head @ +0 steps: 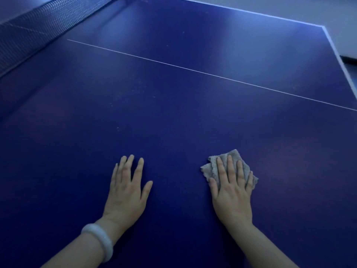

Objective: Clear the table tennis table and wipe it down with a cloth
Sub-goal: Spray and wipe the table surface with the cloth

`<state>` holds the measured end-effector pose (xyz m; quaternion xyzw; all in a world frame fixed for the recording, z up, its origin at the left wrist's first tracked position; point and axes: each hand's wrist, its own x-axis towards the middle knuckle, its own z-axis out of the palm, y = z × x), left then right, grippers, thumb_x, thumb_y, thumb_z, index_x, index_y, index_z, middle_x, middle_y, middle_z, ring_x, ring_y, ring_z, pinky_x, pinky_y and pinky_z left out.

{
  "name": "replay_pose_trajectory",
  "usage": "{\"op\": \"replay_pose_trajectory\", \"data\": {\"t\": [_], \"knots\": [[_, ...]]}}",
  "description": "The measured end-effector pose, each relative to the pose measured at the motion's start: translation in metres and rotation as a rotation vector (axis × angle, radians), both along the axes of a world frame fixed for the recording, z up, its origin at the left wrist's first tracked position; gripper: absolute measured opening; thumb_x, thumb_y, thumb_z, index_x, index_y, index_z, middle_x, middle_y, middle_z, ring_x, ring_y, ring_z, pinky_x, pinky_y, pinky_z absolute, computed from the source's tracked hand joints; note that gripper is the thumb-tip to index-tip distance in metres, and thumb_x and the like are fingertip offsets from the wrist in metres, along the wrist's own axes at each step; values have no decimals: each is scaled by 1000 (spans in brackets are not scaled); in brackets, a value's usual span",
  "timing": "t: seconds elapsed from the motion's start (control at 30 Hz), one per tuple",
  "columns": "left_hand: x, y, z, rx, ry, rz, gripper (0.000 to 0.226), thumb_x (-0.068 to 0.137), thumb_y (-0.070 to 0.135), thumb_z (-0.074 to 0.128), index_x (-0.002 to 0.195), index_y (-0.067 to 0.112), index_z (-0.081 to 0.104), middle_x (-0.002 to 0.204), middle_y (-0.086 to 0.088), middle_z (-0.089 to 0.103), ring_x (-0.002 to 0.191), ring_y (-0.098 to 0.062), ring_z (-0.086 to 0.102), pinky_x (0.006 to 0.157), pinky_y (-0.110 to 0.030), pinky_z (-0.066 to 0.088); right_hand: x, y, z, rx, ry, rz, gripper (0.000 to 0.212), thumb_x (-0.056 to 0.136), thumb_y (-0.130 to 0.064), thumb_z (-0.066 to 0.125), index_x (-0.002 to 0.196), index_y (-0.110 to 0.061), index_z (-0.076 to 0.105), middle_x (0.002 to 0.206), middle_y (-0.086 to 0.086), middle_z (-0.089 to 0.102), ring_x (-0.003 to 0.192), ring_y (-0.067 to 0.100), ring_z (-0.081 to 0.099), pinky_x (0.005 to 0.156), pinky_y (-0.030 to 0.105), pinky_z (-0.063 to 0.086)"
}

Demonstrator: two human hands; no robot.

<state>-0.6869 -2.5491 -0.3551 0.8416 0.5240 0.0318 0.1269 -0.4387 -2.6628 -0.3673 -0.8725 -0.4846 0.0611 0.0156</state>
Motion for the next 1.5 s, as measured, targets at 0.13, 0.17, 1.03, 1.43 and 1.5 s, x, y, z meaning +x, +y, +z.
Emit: {"op": "replay_pose_trajectory", "data": {"t": [0.13,0.17,1.03,1.43,1.5], "knots": [[-14,5,-4,43,124,-18,74,92,57,-3,155,20,3,162,-11,3,150,-25,-6,122,-44,1,-31,7,5,-5,-14,-91,64,94,-52,2,154,-30,-6,164,6,-2,150,29,-9,118,60,1],[-15,5,-5,46,125,-14,72,94,56,2,155,19,11,161,-12,11,150,-26,2,122,-46,6,-49,9,6,25,-7,-41,64,96,-50,11,155,-28,0,164,9,3,150,34,-3,117,64,4],[-16,5,-6,34,150,-28,70,93,53,-6,155,21,-1,162,-10,1,150,-26,-7,122,-45,-1,-77,18,28,374,400,-269,49,99,-22,45,147,-32,34,160,-9,19,149,19,5,122,51,3],[-18,5,-7,30,92,-59,67,97,50,1,155,16,2,161,-15,8,149,-33,0,121,-50,5,-156,-63,4,53,-37,163,66,100,-49,7,150,-11,26,158,3,26,150,15,10,110,56,24],[-18,6,-9,26,77,-62,67,97,49,0,154,16,-1,161,-16,6,149,-33,-2,121,-51,4,-164,-69,4,47,-43,181,63,99,-51,7,150,-18,23,157,-1,20,150,14,8,110,56,23]]}}
